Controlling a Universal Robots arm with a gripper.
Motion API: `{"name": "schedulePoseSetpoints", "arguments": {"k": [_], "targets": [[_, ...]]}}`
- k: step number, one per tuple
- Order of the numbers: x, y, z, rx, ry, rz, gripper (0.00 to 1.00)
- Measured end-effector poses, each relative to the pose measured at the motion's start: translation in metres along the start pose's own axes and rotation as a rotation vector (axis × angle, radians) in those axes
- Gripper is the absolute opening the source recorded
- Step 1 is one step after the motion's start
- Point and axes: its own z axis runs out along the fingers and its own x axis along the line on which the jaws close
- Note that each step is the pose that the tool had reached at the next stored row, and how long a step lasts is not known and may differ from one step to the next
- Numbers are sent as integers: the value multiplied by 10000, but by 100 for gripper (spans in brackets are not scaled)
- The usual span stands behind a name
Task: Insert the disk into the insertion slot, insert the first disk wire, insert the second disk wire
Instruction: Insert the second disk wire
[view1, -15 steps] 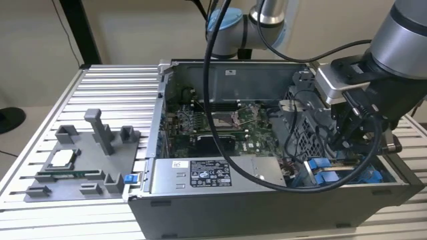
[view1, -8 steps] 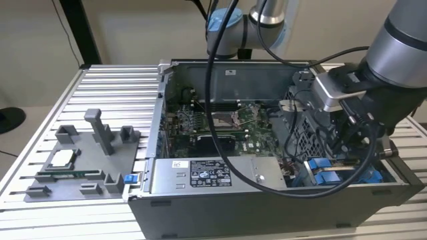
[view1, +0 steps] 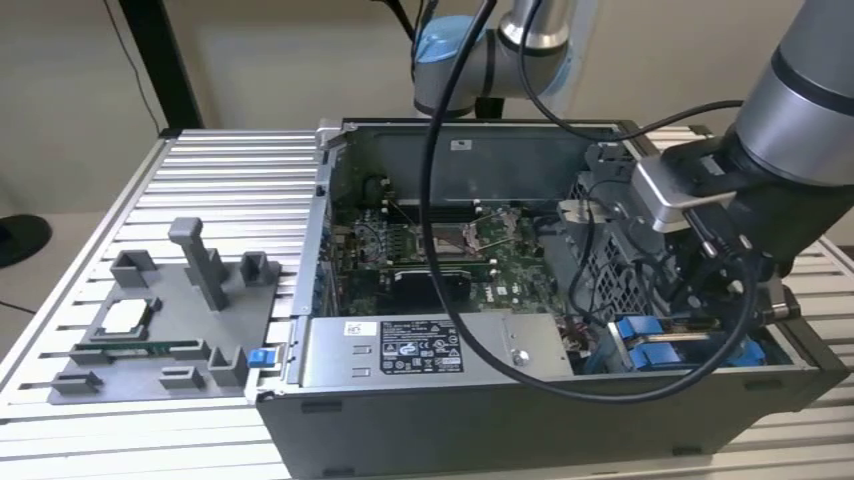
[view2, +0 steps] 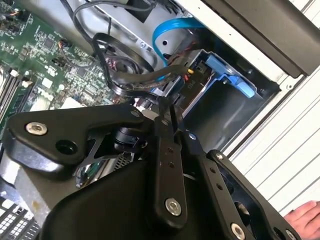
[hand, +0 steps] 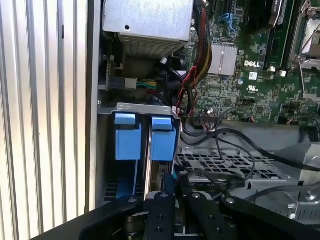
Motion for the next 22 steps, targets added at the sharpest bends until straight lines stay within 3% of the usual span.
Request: {"name": "schedulePoseSetpoints", "arguments": {"k": [6, 22], "targets": [[56, -20, -2, 1, 0, 2, 0], [62, -30, 34, 39, 38, 275, 0]]}}
